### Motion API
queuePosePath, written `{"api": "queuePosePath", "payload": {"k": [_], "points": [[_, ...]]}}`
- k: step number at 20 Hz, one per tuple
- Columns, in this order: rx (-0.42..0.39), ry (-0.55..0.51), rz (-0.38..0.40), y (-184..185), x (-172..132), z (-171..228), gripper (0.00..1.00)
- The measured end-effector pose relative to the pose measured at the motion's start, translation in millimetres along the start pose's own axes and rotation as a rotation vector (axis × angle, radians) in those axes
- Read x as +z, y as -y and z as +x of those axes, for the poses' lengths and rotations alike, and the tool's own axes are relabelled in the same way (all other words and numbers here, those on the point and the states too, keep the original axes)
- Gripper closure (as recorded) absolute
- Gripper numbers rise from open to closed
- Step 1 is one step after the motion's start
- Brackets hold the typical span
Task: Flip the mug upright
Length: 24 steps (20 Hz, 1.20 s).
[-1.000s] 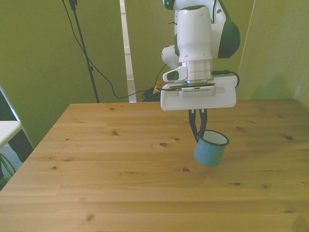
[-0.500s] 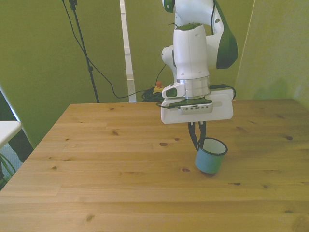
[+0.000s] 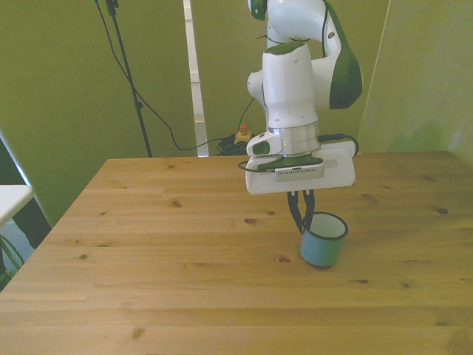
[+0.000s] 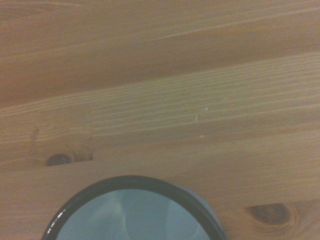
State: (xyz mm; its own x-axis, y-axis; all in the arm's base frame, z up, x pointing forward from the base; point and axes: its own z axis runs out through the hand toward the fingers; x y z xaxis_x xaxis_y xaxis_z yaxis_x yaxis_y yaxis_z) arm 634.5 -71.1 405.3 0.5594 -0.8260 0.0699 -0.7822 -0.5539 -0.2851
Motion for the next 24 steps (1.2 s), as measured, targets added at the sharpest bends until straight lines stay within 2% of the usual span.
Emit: {"api": "queuePosePath", "payload": {"k": [10, 17, 24], "points": [[-0.007, -0.006, 0.013, -1.2, -8.3, 3.0, 0.0], [-0.02, -0.025, 0.054, -3.4, -55.7, -11.6, 0.0], [-0.035, -0.022, 0.077, -21.2, -96.9, -70.1, 0.0]]}}
